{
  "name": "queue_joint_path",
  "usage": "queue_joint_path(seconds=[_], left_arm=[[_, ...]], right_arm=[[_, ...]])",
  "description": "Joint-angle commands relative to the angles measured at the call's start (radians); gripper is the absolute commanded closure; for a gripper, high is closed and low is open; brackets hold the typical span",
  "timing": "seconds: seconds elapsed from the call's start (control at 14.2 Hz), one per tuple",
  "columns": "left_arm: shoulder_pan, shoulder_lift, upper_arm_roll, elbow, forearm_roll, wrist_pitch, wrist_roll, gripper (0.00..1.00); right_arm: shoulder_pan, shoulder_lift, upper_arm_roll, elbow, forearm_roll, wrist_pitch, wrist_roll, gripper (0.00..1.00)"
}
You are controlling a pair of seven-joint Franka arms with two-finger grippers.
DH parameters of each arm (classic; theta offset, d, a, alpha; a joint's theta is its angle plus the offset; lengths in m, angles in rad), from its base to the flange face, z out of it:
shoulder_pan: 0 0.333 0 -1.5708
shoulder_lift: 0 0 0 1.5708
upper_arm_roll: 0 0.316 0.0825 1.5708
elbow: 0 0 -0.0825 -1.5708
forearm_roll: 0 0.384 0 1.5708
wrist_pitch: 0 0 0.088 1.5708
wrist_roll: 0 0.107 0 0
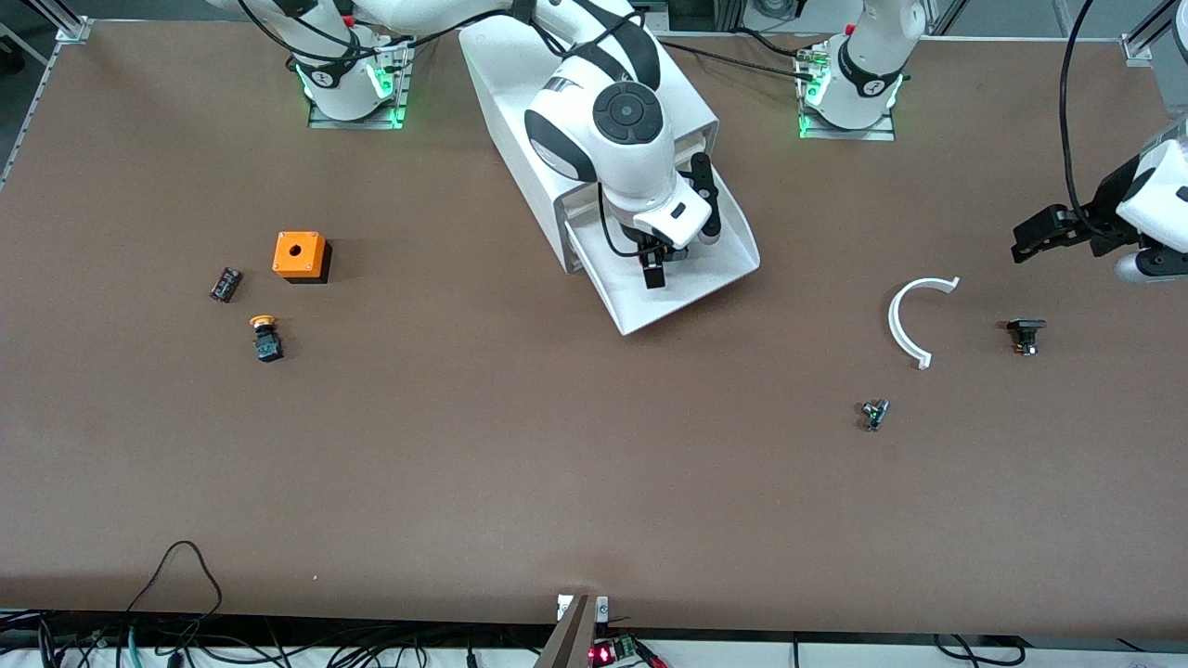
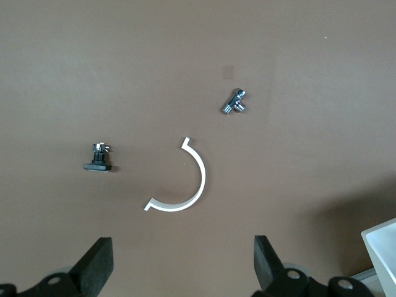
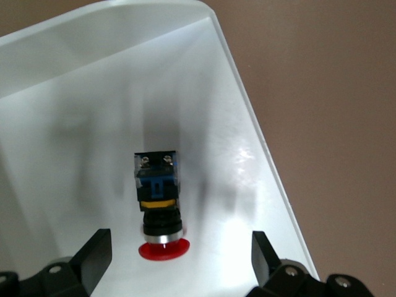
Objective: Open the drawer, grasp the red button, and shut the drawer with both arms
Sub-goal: 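Grasp the red button in the drawer while the left gripper withdraws, then lift the red button out and carry it beside the orange box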
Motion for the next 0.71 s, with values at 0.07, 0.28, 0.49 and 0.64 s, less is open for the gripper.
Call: queue_joint_path(seconds=[0.07, 0.28, 0.49, 0.64], left_arm=[[-0.013, -0.002, 0.003, 0.01, 0.028, -0.015, -0.027, 0.0], [-0.018, -0.002, 0.0, 0.017, 0.028, -0.022, -0.026, 0.0], [-0.03, -0.002, -0.003, 0.02, 0.028, -0.019, -0.021, 0.0], [-0.041, 0.001, -0.005, 0.021, 0.028, -0.022, -0.021, 0.0]], right_arm=[[0.074, 0.037, -0.067, 0.039, -0.014, 0.001, -0.012, 0.0], [0.077, 0.058, -0.067, 0.039, -0.014, 0.004, -0.005, 0.01], [0.093, 0.074, -0.067, 0.039, -0.015, 0.016, 0.002, 0.11], [0.108, 0.074, -0.083, 0.039, -0.014, 0.021, 0.001, 0.27]])
